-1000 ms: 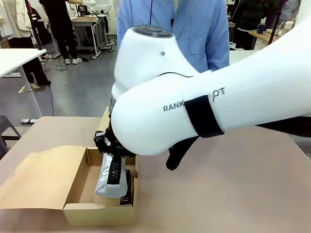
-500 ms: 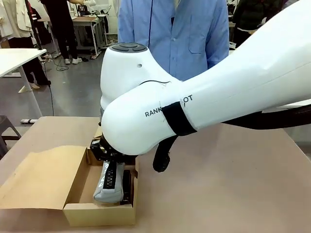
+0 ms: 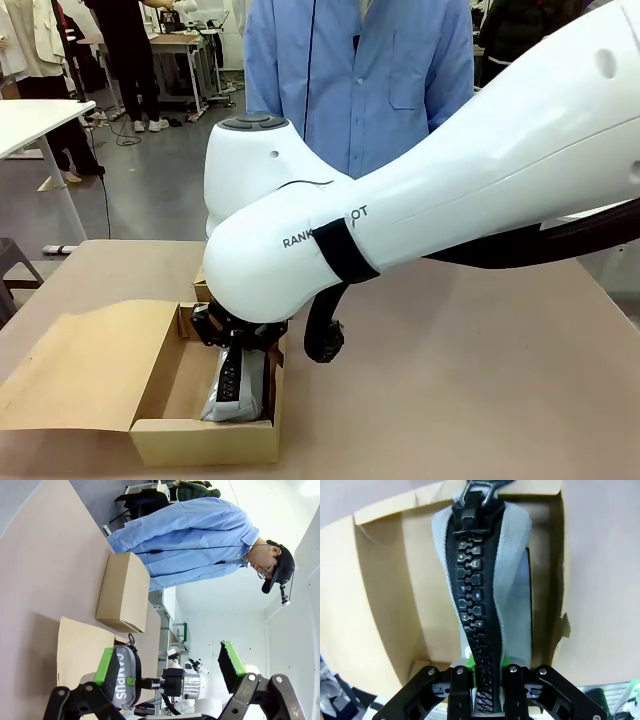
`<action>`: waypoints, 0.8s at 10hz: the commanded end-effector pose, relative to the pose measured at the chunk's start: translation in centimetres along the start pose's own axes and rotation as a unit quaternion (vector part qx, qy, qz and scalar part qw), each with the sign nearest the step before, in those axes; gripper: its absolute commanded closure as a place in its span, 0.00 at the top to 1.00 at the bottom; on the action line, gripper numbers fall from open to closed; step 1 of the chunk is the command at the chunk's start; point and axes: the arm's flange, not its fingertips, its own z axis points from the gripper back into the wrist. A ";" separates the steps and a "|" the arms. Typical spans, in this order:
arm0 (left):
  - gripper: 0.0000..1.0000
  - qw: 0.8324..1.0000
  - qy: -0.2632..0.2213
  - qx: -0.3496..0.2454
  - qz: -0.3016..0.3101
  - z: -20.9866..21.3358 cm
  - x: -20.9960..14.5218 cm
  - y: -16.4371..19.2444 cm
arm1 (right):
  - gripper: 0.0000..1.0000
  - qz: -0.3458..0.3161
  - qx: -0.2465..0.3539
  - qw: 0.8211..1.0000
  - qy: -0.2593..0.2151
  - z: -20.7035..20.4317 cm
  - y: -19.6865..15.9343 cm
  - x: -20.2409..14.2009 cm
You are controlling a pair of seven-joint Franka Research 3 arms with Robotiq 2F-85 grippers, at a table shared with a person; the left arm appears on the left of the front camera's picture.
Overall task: Place items inside the box.
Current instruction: Pick up a Pencil pouch or Stapler and place it inside the Mailer Box closest to the robot.
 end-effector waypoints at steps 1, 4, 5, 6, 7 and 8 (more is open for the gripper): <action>1.00 1.000 -0.004 -0.013 -0.008 -0.1 -0.3 0.1 | 0.10 -0.008 -0.019 1.000 0.002 -1.4 1.4 0.1; 1.00 1.000 -0.004 -0.013 -0.008 -0.1 -0.3 0.1 | 0.10 -0.006 -0.013 1.000 0.016 -1.9 0.7 0.3; 1.00 1.000 -0.004 -0.013 -0.008 -0.1 -0.3 0.1 | 0.33 -0.005 -0.015 1.000 0.016 -1.7 0.6 0.3; 1.00 1.000 -0.004 -0.013 -0.008 -0.1 -0.3 0.1 | 0.70 -0.001 -0.014 1.000 0.014 -1.6 0.5 0.3; 1.00 1.000 -0.004 -0.013 -0.008 -0.1 -0.3 0.1 | 0.93 0.000 -0.010 1.000 0.008 -1.2 0.4 0.3; 1.00 1.000 -0.004 -0.013 -0.008 -0.1 -0.3 0.1 | 1.00 0.006 0.000 1.000 0.006 -0.6 0.2 0.1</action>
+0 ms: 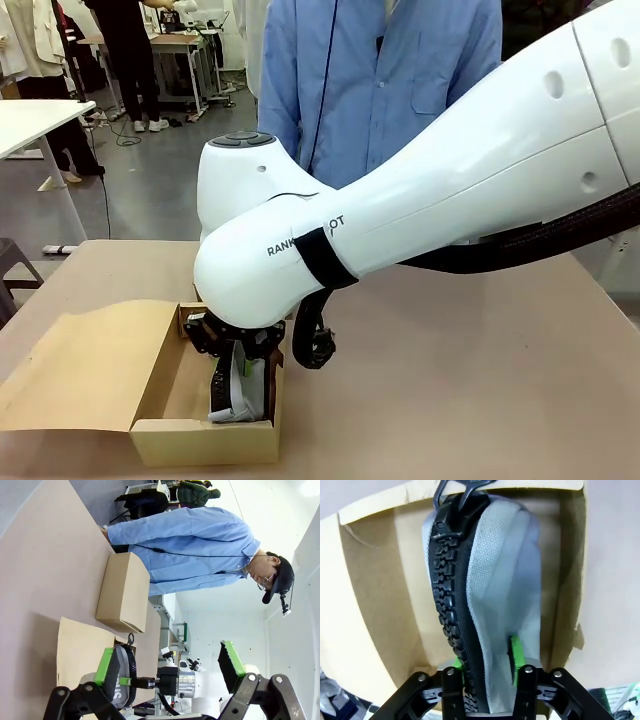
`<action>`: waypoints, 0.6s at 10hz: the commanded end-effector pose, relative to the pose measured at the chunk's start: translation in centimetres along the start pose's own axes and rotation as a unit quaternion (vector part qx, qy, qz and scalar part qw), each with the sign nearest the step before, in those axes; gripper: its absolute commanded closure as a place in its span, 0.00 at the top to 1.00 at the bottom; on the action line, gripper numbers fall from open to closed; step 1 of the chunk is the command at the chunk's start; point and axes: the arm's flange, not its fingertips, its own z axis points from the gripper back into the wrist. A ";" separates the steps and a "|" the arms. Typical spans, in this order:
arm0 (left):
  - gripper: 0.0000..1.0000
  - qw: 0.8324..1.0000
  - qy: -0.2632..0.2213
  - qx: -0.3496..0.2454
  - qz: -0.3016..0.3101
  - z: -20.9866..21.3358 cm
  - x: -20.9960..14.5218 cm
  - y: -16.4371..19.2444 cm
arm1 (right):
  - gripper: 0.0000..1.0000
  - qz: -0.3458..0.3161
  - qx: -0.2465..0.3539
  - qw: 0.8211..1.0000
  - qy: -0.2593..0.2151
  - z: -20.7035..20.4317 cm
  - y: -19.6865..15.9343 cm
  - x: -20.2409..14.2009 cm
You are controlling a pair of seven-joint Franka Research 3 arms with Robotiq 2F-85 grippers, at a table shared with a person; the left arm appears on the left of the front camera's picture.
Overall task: Place items inside the box.
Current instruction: Pick up a Pencil pouch or Stapler and place it inside the Mailer Box closest to the robot.
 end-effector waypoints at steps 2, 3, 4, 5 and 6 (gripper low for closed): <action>1.00 1.000 -0.004 -0.013 -0.008 -0.1 -0.3 0.1 | 1.00 0.010 0.039 0.999 -0.030 3.5 -1.9 -1.0; 1.00 1.000 -0.004 -0.013 -0.008 -0.1 -0.3 0.1 | 1.00 0.011 0.067 0.997 -0.045 5.3 -3.3 -1.4; 1.00 1.000 -0.004 -0.013 -0.008 -0.1 -0.3 0.1 | 1.00 0.020 0.114 0.992 -0.047 7.0 -5.3 -1.8; 1.00 1.000 -0.004 -0.013 -0.008 -0.1 -0.3 0.1 | 1.00 0.024 0.150 0.987 -0.049 8.1 -7.3 -2.3; 1.00 1.000 -0.004 -0.013 -0.008 -0.1 -0.3 0.1 | 1.00 0.027 0.172 0.984 -0.045 8.7 -9.3 -2.9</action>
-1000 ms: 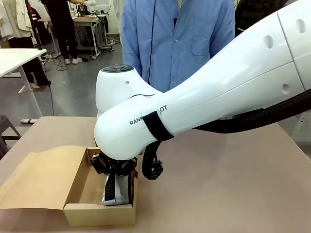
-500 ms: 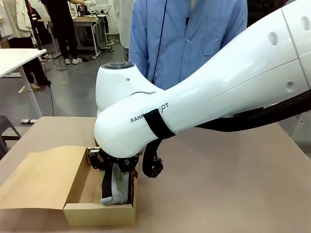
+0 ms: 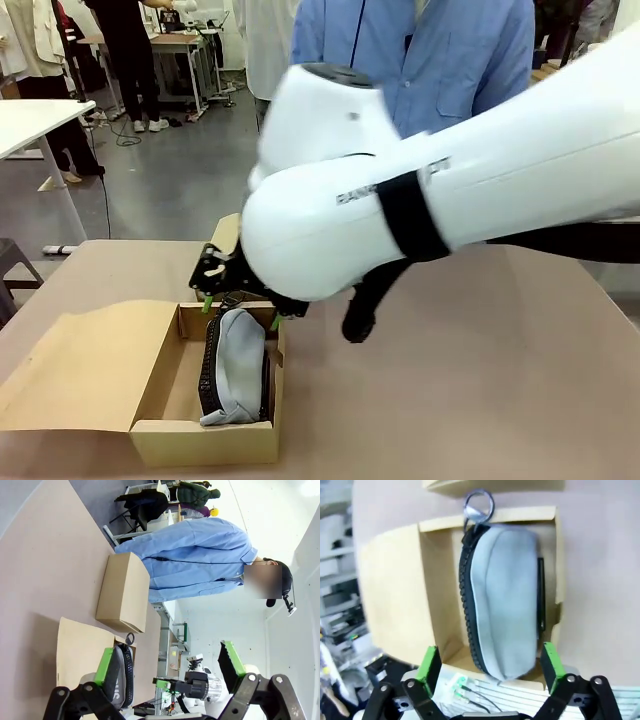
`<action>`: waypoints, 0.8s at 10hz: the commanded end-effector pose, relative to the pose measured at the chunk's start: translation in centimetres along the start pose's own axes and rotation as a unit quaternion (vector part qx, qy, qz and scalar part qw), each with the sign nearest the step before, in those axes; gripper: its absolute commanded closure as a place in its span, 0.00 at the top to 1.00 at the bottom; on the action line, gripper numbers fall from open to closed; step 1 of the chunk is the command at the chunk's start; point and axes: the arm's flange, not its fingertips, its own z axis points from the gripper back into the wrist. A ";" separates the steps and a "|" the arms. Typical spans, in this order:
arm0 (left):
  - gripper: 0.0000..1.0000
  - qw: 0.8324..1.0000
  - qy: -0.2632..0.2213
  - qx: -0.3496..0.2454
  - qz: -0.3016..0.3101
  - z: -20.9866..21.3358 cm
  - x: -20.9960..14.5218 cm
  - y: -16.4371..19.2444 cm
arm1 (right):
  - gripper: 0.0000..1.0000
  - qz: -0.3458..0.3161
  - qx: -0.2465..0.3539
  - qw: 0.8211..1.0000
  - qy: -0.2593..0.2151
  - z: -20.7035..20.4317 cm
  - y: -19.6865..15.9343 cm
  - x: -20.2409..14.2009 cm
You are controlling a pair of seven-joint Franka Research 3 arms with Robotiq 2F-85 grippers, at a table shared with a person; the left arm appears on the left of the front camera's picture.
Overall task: Place items inside the box.
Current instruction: Pick up a Pencil pouch or Stapler and place it inside the Mailer Box closest to the robot.
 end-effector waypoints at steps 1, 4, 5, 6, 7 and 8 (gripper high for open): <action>1.00 1.000 -0.004 -0.013 -0.008 -0.1 -0.3 0.1 | 1.00 0.030 0.068 0.997 0.025 2.1 -5.7 -2.0; 1.00 1.000 -0.004 -0.013 -0.008 -0.1 -0.3 0.1 | 1.00 0.004 0.049 0.997 0.062 2.4 -8.0 -2.8; 1.00 1.000 -0.004 -0.013 -0.008 -0.1 -0.3 0.1 | 1.00 0.031 0.076 0.996 0.017 2.2 -5.4 -2.2; 1.00 1.000 -0.004 -0.013 -0.008 -0.1 -0.3 0.1 | 1.00 0.031 0.076 0.996 0.017 2.2 -5.4 -2.2; 1.00 1.000 -0.004 -0.013 -0.008 -0.1 -0.3 0.1 | 1.00 0.023 0.071 0.997 0.036 2.3 -6.9 -2.9; 1.00 1.000 -0.004 -0.013 -0.008 -0.1 -0.3 0.1 | 1.00 0.030 0.073 0.995 0.063 2.2 -6.8 -1.9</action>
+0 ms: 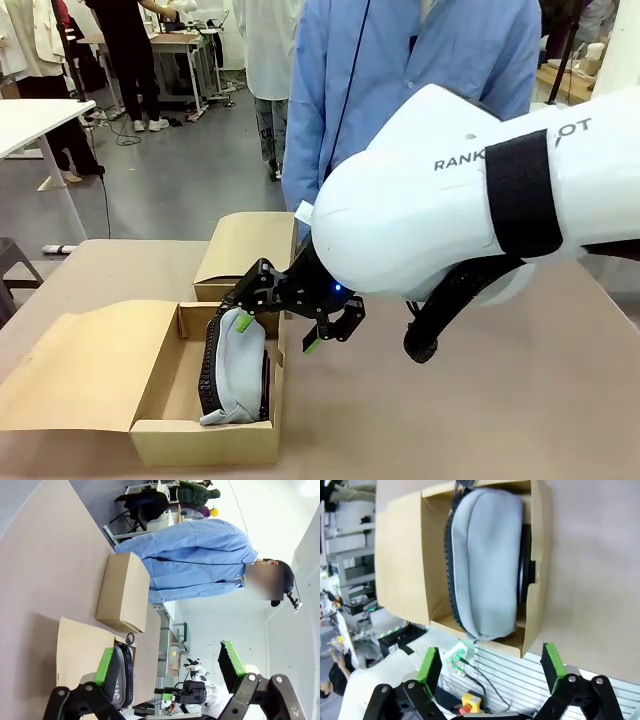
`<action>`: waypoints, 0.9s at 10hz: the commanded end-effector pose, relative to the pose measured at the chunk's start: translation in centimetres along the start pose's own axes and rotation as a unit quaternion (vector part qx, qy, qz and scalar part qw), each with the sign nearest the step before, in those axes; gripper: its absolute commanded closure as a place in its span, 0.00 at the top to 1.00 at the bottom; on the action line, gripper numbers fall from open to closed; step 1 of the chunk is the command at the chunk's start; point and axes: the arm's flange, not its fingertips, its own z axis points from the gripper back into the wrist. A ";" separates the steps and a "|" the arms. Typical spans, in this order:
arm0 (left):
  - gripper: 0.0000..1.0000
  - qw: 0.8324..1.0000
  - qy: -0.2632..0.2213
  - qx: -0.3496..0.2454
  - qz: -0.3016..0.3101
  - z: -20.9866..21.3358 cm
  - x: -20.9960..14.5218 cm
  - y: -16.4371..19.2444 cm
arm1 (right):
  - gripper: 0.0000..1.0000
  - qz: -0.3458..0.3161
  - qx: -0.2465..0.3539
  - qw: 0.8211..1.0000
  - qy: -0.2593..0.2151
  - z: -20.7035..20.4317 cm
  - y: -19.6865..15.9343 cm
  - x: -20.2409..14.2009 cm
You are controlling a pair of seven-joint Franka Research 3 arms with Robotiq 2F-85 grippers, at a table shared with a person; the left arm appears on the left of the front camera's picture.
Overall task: Place items inside the box.
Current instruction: Pick up a Pencil pouch or Stapler and place it inside the Mailer Box closest to the robot.
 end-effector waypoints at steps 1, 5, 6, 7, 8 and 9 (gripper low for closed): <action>1.00 1.000 -0.004 -0.013 -0.008 -0.1 -0.3 0.1 | 1.00 -0.012 0.097 0.995 0.021 4.8 -2.2 1.7; 1.00 1.000 -0.004 -0.013 -0.008 -0.1 -0.3 0.1 | 1.00 -0.040 0.417 0.900 0.117 18.7 -15.8 -0.4; 1.00 1.000 -0.004 -0.013 -0.008 -0.1 -0.3 0.1 | 1.00 -0.031 0.470 0.876 0.107 20.6 -19.2 -1.7; 1.00 1.000 -0.004 -0.013 -0.008 -0.1 -0.3 0.1 | 1.00 -0.036 0.499 0.863 0.069 22.4 -22.4 -3.8; 1.00 1.000 -0.004 -0.013 -0.008 -0.1 -0.3 0.1 | 1.00 -0.039 0.495 0.868 0.018 23.6 -25.1 -6.3; 1.00 1.000 -0.004 -0.013 -0.008 -0.1 -0.3 0.1 | 1.00 -0.032 0.490 0.870 -0.035 24.4 -27.9 -9.0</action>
